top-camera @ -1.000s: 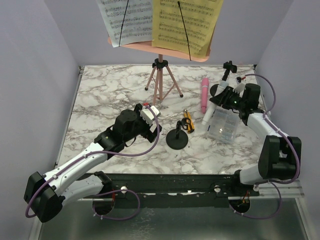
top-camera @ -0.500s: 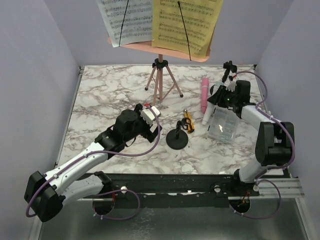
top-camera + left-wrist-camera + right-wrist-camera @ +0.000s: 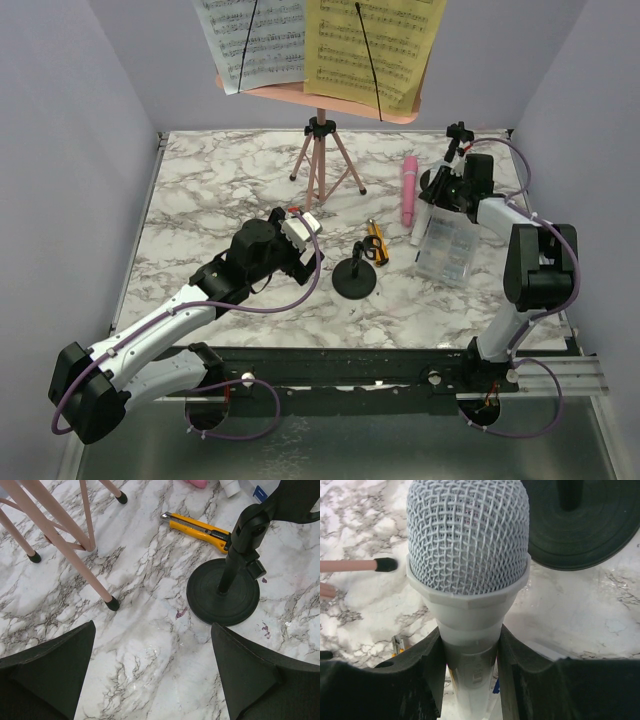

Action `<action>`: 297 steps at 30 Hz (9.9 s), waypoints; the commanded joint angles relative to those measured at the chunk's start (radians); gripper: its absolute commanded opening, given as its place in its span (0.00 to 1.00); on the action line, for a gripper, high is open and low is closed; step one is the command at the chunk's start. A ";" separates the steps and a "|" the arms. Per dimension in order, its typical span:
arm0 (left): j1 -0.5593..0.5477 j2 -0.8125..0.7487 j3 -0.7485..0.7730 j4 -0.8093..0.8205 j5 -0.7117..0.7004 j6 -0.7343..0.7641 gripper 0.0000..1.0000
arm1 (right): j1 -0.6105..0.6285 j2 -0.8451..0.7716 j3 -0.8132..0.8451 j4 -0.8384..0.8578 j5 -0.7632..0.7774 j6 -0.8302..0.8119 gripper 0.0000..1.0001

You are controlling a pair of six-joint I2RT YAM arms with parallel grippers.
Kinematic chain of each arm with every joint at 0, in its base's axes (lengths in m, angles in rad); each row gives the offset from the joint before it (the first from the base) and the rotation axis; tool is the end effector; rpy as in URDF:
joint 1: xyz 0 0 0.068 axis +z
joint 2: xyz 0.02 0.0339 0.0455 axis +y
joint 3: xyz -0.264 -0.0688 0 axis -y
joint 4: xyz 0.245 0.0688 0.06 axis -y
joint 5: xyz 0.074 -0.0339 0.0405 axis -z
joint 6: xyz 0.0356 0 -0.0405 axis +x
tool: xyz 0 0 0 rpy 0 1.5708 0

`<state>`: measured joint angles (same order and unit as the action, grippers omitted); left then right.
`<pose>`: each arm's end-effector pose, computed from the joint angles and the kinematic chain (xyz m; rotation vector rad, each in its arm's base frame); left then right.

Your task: Pack up the instrument practice props

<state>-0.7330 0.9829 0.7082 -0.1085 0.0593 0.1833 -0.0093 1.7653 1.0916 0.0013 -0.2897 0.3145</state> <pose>0.1675 -0.1536 0.2835 0.9096 1.7551 -0.4185 0.3846 0.0066 0.1992 0.2065 2.2458 0.4892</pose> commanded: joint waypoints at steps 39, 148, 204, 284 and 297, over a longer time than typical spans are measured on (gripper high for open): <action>0.003 -0.018 -0.011 -0.023 -0.018 0.021 0.99 | -0.001 0.025 0.025 -0.036 0.076 -0.040 0.62; 0.003 0.010 -0.013 -0.037 -0.025 0.037 0.99 | 0.378 -0.199 0.065 -0.920 -0.997 -1.560 0.05; 0.003 0.000 -0.004 -0.045 0.006 0.021 0.99 | -0.347 -0.573 -0.161 -0.021 -0.589 -0.617 0.00; 0.002 0.020 -0.012 -0.044 -0.021 0.038 0.99 | -0.376 0.054 0.099 0.447 -0.154 -0.397 0.20; 0.002 0.026 -0.012 -0.045 -0.023 0.041 0.99 | -0.376 0.060 0.075 0.434 -0.196 -0.414 0.45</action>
<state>-0.7330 1.0027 0.7078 -0.1555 0.0540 0.2119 -0.3809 1.8240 1.1427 0.3798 -0.4534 -0.0807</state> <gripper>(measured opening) 0.989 0.410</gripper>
